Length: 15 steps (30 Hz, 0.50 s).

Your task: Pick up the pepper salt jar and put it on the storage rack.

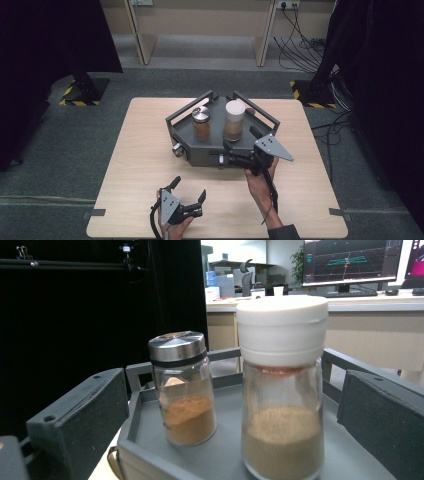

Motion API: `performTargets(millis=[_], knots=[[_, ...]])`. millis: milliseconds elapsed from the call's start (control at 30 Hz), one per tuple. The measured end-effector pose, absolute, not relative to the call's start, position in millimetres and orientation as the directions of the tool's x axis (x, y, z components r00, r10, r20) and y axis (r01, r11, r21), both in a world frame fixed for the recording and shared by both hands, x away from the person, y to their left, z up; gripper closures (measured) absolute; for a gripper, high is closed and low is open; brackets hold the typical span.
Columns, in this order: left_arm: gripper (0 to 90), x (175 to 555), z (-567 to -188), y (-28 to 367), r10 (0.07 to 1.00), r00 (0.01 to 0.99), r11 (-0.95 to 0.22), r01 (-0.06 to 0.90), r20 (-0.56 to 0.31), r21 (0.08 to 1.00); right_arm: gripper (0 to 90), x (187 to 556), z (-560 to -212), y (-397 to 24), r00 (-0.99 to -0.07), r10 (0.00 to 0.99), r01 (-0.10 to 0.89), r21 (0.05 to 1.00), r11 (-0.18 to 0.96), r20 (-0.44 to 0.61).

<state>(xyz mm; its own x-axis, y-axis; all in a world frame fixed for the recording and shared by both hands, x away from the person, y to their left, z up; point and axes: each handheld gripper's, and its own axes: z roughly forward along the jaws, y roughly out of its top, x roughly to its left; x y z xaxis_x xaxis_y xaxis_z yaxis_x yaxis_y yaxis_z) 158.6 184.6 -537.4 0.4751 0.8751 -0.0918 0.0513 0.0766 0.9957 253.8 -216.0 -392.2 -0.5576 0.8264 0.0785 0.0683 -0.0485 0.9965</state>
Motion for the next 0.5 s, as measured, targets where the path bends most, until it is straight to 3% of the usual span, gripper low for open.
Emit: performTargets(millis=[500], knots=[[1.5, 158.7, -537.4, 184.8, 0.875, 0.476, 0.078, 0.052, -0.093, 0.996, 0.3, 219.0, -416.8, -235.5, -0.589, 0.804, 0.082, 0.996, -0.039, 0.08]])
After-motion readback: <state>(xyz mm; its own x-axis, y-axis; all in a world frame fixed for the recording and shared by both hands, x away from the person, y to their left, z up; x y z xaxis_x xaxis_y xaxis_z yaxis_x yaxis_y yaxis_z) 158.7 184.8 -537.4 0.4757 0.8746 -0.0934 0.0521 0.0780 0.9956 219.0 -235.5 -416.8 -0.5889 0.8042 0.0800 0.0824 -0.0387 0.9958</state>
